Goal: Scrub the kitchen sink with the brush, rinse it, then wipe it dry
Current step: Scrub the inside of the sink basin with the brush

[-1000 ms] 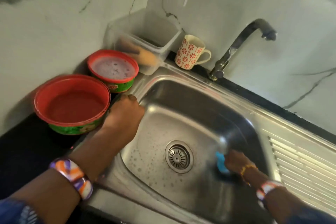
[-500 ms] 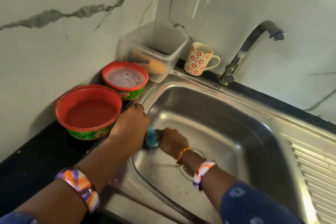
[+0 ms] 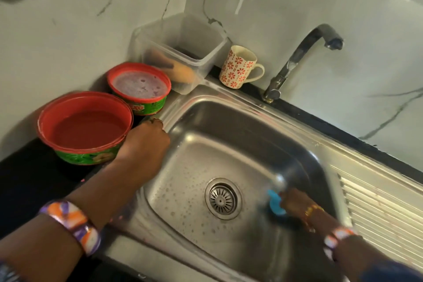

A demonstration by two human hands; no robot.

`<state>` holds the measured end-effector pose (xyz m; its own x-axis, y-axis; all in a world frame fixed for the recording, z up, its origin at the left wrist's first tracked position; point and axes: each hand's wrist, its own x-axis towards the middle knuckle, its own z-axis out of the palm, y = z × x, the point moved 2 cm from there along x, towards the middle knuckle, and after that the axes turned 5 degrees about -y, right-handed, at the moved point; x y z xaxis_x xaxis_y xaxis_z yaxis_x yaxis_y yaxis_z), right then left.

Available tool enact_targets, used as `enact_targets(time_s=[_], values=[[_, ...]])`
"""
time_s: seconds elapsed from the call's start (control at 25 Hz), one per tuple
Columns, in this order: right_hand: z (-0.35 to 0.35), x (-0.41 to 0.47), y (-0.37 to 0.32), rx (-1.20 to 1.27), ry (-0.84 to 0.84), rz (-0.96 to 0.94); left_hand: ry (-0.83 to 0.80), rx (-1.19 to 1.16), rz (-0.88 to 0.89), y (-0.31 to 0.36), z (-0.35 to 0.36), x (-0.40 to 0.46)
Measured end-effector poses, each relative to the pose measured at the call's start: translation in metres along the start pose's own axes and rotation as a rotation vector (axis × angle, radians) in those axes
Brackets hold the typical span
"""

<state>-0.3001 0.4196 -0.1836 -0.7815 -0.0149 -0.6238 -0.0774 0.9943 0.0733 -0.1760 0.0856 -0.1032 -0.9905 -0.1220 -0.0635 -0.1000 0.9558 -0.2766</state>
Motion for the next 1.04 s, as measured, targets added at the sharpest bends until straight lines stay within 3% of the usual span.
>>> enact_targets(time_s=[0.08,0.16,0.2,0.28,0.36,0.44,0.52,0.6,0.72,0.8,0.92,1.0,1.04], values=[[0.025,-0.049,-0.01,0.31,-0.25,-0.088,-0.001,0.037,0.022,0.0,0.001,0.001],[0.043,-0.087,-0.05,0.393,-0.425,-0.183,-0.014,0.059,0.028,0.0,0.0,0.001],[0.047,-0.093,-0.077,0.375,-0.434,-0.274,-0.023,0.078,0.032,0.0,0.0,0.002],[0.052,-0.09,-0.138,0.375,-0.336,-0.505,-0.039,0.123,0.05,0.002,0.003,0.003],[0.034,-0.061,-0.192,0.239,-0.063,-0.635,-0.056,0.117,0.03,0.003,0.002,0.004],[-0.001,-0.016,-0.224,0.147,0.183,-0.575,-0.057,0.083,0.0,0.004,0.002,0.004],[-0.028,0.017,-0.221,0.274,0.302,-0.417,-0.032,0.069,-0.006,0.006,0.002,0.005],[-0.013,0.007,-0.209,0.372,0.168,-0.46,-0.018,0.065,-0.011,0.004,0.003,0.005],[0.045,-0.064,-0.195,0.513,-0.334,-0.567,-0.02,0.045,-0.007,-0.001,0.003,0.004],[0.039,-0.044,-0.198,0.589,-0.238,-0.548,-0.028,0.038,0.008,-0.001,0.001,0.004],[-0.022,0.035,-0.22,0.647,0.169,-0.369,-0.021,0.032,0.0,0.0,-0.007,0.005],[-0.022,0.036,-0.225,0.612,0.157,-0.417,-0.023,0.058,0.001,0.001,-0.009,0.007],[-0.003,0.017,-0.222,0.553,0.072,-0.492,-0.034,0.054,-0.005,0.001,-0.007,0.007]])
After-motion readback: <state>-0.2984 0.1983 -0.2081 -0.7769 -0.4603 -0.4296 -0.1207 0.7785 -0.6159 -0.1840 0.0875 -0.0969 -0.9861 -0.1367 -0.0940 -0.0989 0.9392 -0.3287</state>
